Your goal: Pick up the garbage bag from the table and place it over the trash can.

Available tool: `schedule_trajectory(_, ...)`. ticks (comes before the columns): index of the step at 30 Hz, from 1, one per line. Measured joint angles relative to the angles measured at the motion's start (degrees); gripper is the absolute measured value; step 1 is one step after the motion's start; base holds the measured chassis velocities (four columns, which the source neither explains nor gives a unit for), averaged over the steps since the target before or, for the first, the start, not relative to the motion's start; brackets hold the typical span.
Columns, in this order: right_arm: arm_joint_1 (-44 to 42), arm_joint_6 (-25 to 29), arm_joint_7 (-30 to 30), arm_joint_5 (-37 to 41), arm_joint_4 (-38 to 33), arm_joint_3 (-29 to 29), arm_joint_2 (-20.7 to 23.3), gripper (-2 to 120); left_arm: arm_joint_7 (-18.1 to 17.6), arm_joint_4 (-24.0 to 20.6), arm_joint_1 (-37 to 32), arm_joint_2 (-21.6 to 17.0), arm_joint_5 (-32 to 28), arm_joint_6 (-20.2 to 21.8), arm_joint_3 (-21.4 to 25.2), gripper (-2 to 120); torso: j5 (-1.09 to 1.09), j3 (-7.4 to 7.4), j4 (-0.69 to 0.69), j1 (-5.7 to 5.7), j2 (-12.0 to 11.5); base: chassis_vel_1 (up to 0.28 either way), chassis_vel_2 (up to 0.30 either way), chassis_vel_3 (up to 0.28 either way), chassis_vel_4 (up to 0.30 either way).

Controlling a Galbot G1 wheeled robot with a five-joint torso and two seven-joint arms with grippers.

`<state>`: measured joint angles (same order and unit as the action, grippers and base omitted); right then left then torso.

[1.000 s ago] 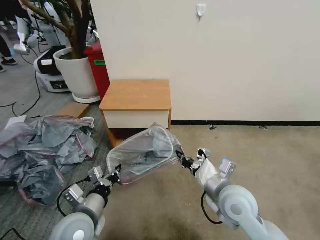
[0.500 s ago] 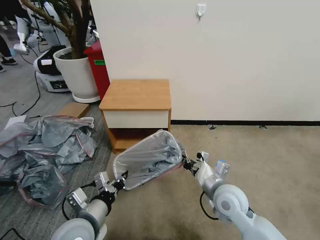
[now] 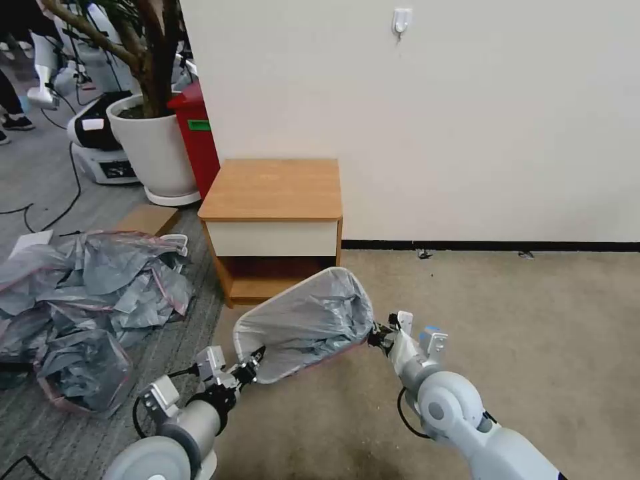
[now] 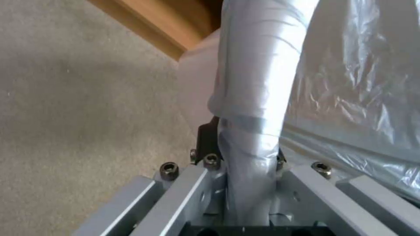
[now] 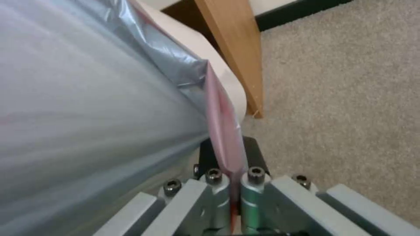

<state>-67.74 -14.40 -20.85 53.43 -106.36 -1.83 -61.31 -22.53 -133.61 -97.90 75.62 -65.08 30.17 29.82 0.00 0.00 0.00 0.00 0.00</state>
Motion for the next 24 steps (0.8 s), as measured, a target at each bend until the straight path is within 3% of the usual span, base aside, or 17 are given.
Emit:
schedule_trajectory(21, 1.07, 2.23, -0.11, -7.24, 3.13, 2.26, 0.71, 0, -0.94, -0.99, -1.81, -0.15, -0.97, 1.8, -1.04, 4, 0.01, 0.0, 0.0, 0.0, 0.0, 0.0, 0.0, 0.0, 0.0)
schedule_trajectory(24, 0.41, 3.4, -0.69, -7.72, 2.31, 2.14, 1.12, 11, -1.45, -0.31, -1.26, -0.04, -0.96, 1.36, -0.93, 4, 0.0, 0.0, 0.0, 0.0, 0.0, 0.0, 0.0, 0.0, 0.0)
